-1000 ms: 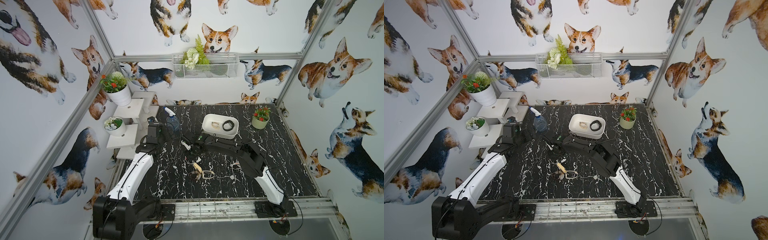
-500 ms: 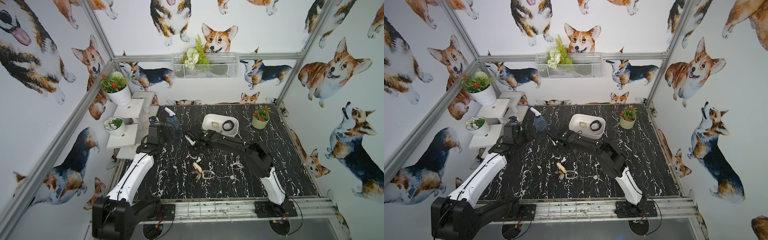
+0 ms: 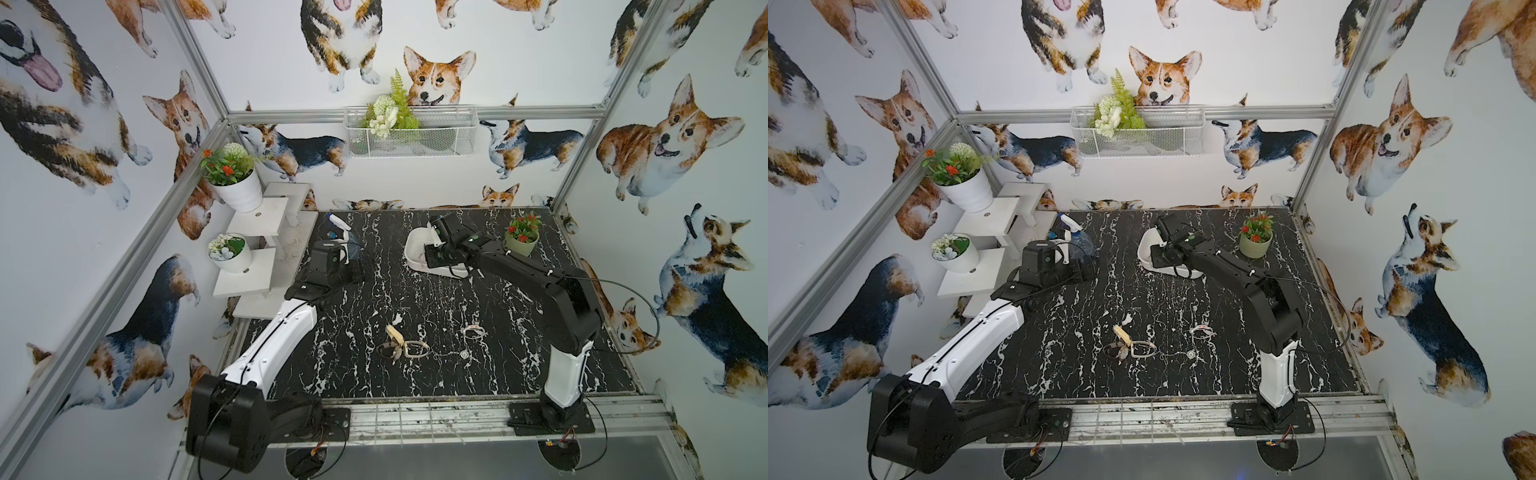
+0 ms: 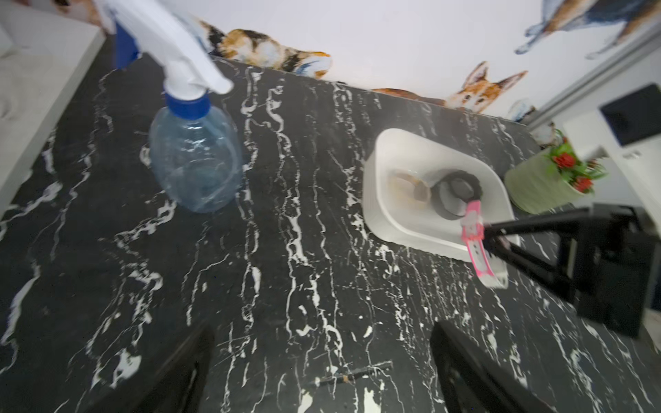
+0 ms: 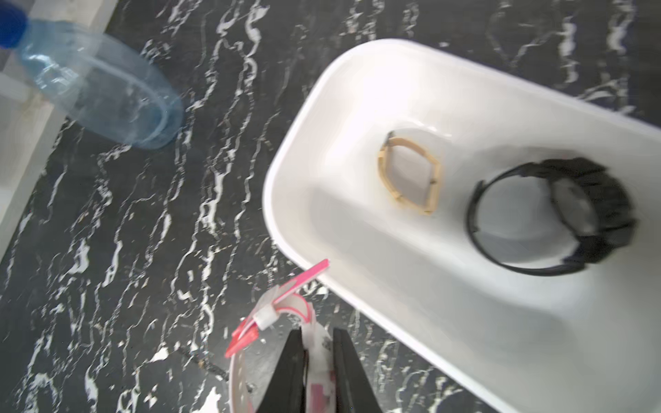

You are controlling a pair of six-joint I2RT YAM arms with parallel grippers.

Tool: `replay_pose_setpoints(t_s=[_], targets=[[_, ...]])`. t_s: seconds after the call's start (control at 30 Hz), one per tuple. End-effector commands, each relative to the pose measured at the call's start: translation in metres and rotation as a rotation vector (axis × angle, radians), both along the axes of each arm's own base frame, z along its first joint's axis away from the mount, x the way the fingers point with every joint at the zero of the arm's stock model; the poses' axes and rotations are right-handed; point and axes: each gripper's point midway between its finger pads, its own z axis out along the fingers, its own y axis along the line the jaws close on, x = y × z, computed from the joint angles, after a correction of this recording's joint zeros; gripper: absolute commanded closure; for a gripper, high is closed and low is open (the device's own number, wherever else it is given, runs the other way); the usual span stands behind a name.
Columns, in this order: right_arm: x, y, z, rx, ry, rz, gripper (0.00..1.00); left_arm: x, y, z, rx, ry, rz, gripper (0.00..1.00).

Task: Put the watch into the storage box
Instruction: Place the watch in the storage box.

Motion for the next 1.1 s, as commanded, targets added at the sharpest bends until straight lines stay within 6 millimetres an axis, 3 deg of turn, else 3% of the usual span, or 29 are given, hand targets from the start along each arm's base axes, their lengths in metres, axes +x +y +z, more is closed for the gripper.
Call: replay_pose_setpoints(t_s=[0.0,0.13,0.37,0.6,0.87,1.07], targets=[[0.015,-0.027,-0.009,-0.073,0.016,-0.036,1.0,-0.004,-0.024,0.005,-0.005,-0.023,-0.123,0.0],[0.032,-0.057,-0.023,-0.145,0.036,-0.086,1.0,-0.007,-0.037,0.004,-0.01,-0.017,-0.182,0.0],[0.056,-0.083,-0.04,-0.251,0.046,-0.111,1.0,-0.011,-0.048,-0.001,-0.014,-0.005,-0.231,0.0],[0.08,-0.093,-0.05,-0.326,0.047,-0.105,1.0,-0.013,-0.051,-0.002,-0.008,-0.004,-0.249,0.0],[0.091,-0.092,-0.065,-0.364,0.059,-0.088,1.0,-0.014,-0.051,-0.004,0.003,-0.002,-0.252,0.0],[0.093,-0.091,-0.067,-0.358,0.058,-0.084,0.89,-0.013,-0.051,-0.006,0.006,0.001,-0.253,0.0]])
